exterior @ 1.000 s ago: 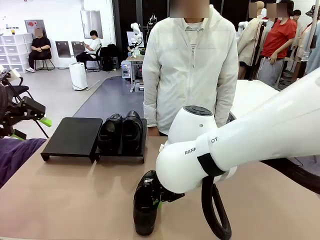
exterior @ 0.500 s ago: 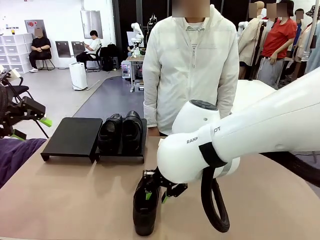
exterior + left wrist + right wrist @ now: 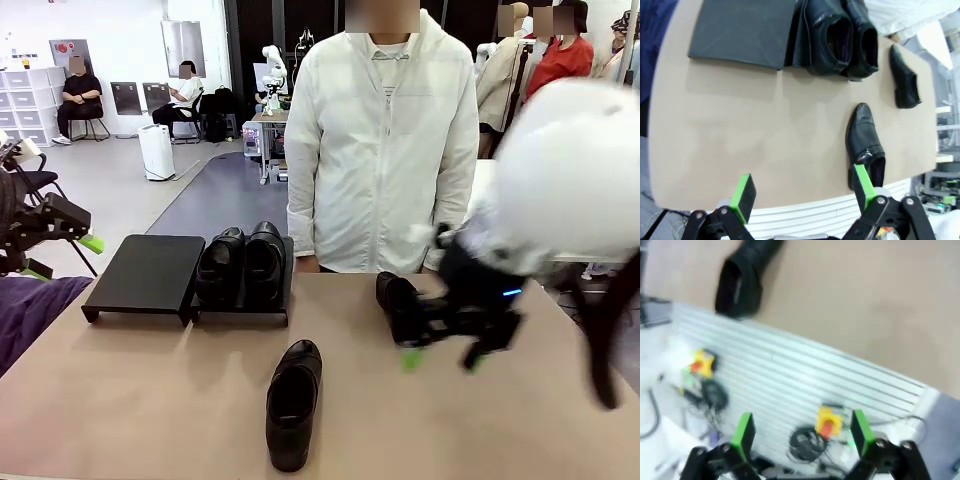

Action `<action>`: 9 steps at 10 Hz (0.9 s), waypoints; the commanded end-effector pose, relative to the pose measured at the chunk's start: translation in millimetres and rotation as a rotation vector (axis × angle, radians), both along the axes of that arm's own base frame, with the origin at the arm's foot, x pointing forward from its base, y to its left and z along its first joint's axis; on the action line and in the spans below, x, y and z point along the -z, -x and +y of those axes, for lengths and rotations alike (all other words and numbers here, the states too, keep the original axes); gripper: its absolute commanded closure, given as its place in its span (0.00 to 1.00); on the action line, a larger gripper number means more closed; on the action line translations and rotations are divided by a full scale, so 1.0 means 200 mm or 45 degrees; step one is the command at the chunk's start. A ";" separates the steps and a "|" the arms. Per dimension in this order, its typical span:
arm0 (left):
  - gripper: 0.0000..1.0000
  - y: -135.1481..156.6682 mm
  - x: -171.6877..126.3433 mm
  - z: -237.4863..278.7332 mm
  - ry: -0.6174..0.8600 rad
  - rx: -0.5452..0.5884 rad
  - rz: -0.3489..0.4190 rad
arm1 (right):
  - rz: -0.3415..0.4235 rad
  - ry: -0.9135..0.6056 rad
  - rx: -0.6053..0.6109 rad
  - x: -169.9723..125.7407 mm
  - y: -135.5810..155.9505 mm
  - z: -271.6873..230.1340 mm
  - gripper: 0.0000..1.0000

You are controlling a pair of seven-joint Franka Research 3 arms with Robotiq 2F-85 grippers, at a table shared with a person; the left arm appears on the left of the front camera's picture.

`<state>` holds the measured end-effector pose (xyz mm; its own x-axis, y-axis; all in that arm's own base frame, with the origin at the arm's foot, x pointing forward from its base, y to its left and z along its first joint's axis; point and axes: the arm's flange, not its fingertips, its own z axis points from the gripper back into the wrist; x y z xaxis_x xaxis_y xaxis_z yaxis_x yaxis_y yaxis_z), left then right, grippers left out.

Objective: Organize the shoes by placing them on the stand.
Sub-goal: Pick up one Shoe and place it in the middle of the table.

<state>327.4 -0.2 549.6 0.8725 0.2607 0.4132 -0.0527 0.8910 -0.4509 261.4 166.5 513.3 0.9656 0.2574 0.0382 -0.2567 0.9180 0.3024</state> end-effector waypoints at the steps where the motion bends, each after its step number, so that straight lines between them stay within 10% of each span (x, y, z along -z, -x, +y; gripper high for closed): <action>1: 0.00 0.00 0.00 0.00 0.017 -0.003 -0.002 | -0.012 -0.136 -0.018 -0.18 -0.02 -0.37 0.00; 5: 0.00 0.00 0.00 0.00 0.017 -0.003 -0.002 | -0.174 -0.445 0.200 -0.19 0.13 -0.81 0.00; 9: 0.00 0.00 0.00 0.00 0.017 -0.003 -0.002 | -0.117 -0.395 0.194 -0.28 0.12 -0.84 0.00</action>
